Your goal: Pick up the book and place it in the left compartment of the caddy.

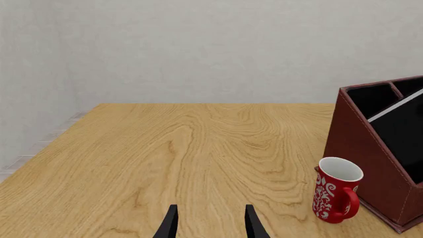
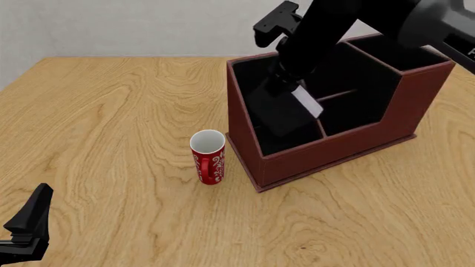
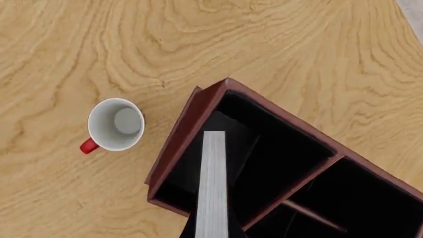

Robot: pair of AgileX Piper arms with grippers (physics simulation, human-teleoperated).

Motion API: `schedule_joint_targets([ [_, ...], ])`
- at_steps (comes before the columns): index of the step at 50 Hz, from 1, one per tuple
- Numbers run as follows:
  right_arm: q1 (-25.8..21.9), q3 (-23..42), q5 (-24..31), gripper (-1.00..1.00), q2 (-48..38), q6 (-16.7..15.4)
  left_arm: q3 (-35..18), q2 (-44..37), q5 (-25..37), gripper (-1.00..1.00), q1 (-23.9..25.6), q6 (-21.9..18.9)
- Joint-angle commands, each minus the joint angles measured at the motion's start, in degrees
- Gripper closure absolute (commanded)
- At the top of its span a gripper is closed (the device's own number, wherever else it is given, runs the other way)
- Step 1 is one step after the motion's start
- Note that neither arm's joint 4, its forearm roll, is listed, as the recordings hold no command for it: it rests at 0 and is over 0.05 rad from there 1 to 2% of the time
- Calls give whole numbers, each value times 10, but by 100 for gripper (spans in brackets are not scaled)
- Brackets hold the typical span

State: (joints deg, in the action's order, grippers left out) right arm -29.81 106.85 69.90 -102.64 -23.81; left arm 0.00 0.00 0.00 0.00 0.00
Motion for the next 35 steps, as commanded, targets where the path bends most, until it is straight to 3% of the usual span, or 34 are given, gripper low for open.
schedule_joint_targets([
  [1, -2, 8, 0, 100, -6, 17, 0, 0, 0, -100, 0, 0],
  [35, 7, 14, 0, 100, -29, 22, 0, 0, 0, -100, 0, 0],
])
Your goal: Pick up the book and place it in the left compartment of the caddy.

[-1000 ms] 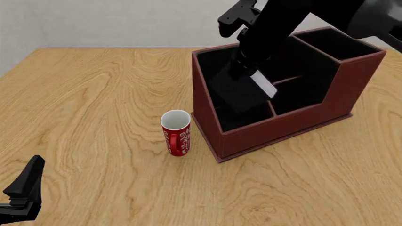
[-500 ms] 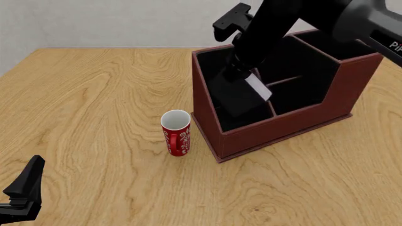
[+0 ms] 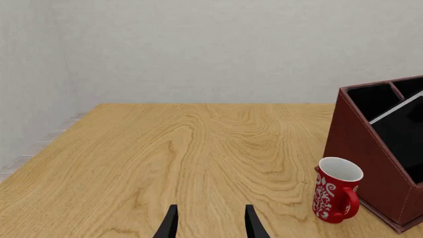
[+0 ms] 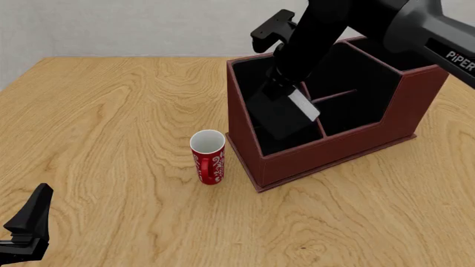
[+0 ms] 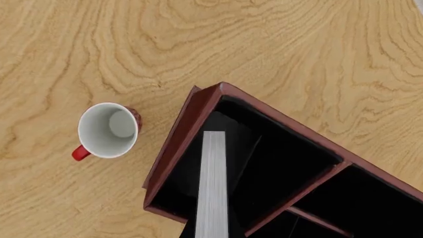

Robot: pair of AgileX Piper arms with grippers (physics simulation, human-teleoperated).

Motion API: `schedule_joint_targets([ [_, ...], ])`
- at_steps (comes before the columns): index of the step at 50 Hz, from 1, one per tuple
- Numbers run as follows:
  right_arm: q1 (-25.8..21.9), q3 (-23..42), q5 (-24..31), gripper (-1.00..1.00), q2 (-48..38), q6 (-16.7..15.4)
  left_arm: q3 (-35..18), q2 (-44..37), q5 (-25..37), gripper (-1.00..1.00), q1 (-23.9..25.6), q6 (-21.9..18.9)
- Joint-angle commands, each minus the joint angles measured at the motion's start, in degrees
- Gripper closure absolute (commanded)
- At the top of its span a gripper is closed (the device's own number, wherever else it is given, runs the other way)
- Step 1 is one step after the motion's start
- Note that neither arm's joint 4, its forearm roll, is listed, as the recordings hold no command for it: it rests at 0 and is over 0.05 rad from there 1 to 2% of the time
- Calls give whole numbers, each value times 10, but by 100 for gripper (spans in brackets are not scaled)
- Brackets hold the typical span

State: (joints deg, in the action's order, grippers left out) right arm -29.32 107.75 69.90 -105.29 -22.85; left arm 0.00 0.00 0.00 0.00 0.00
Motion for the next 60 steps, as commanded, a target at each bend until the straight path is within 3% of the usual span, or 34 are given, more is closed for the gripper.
schedule_joint_targets([
  [1, 1, 5, 0, 100, -2, 14, 0, 0, 0, -100, 0, 0],
  [18, 3, 4, 0, 100, 1, 8, 0, 0, 0, -100, 0, 0],
  [19, 0, -1, 0, -100, 5, 9, 0, 0, 0, -100, 0, 0],
  [60, 24, -22, 0, -100, 35, -18, 0, 0, 0, -100, 0, 0],
])
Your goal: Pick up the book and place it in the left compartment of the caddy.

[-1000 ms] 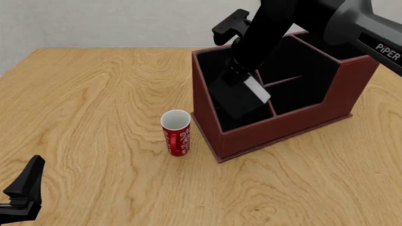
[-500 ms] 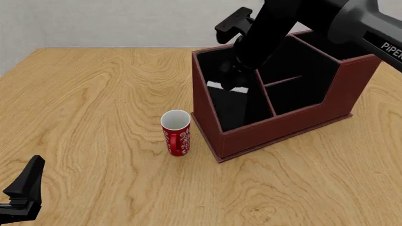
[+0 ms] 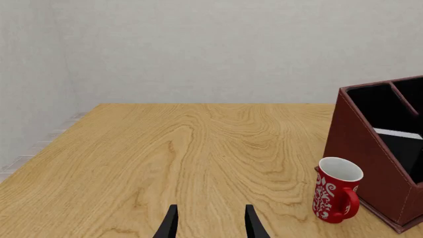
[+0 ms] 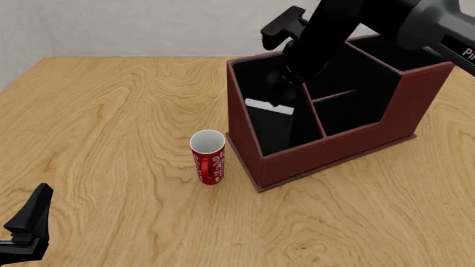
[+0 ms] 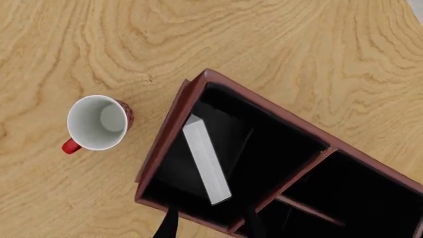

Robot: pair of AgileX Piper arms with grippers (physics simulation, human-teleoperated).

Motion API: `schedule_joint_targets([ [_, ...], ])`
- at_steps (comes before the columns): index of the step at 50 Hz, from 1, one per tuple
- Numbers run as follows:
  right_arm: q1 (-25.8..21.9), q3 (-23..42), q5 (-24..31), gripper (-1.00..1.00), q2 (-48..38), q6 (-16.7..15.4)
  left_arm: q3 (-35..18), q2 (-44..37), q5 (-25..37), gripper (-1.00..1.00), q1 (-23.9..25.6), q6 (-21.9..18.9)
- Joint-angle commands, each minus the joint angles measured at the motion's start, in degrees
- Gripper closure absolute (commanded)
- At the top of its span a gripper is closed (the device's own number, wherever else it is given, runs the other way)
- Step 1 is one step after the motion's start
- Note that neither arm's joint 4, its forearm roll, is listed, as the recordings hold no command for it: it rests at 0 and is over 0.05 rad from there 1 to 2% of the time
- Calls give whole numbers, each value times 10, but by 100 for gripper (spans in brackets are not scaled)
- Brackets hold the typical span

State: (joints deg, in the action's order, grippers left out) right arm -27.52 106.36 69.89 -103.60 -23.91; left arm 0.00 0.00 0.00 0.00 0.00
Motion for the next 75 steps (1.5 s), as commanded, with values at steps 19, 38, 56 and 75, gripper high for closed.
schedule_joint_targets([
  [19, 2, -34, 0, -100, 76, -13, 0, 0, 0, -100, 0, 0],
  [38, -23, -59, 0, -100, 141, 23, 0, 0, 0, -100, 0, 0],
  [56, -56, -45, 0, -100, 202, 88, 0, 0, 0, -100, 0, 0],
  [75, -116, -173, -57, -100, 313, 130, 0, 0, 0, -100, 0, 0],
])
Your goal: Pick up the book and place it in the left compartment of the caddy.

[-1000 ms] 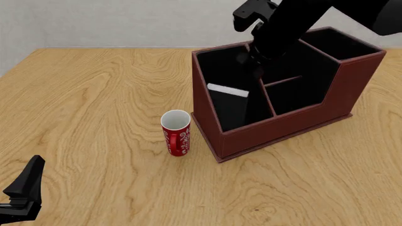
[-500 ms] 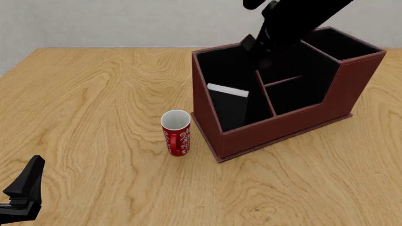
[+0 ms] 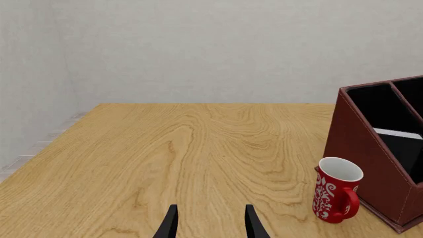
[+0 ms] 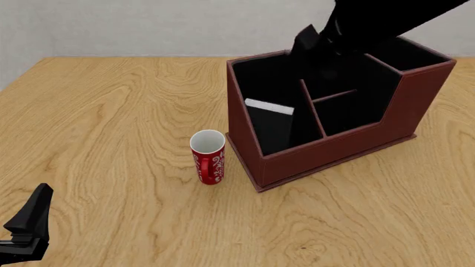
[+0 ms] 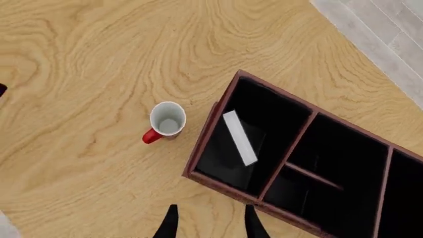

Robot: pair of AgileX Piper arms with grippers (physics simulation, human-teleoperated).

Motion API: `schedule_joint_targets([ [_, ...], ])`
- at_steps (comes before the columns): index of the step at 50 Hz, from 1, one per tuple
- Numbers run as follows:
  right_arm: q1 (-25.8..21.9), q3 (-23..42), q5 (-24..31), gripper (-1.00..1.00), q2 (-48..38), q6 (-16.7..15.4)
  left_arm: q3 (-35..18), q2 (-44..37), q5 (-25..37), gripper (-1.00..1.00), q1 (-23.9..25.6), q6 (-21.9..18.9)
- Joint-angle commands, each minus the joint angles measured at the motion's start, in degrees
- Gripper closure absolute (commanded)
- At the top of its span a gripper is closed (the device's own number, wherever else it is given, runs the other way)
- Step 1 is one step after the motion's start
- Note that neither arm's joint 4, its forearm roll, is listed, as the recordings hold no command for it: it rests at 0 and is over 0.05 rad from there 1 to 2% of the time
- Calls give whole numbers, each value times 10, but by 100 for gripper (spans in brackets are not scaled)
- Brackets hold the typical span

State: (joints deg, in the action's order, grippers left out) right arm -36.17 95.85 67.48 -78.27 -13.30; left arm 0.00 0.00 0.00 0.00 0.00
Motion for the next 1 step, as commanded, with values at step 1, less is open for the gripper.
schedule_joint_targets([
  [1, -29, -78, -39, -100, 67, 24, 0, 0, 0, -100, 0, 0],
])
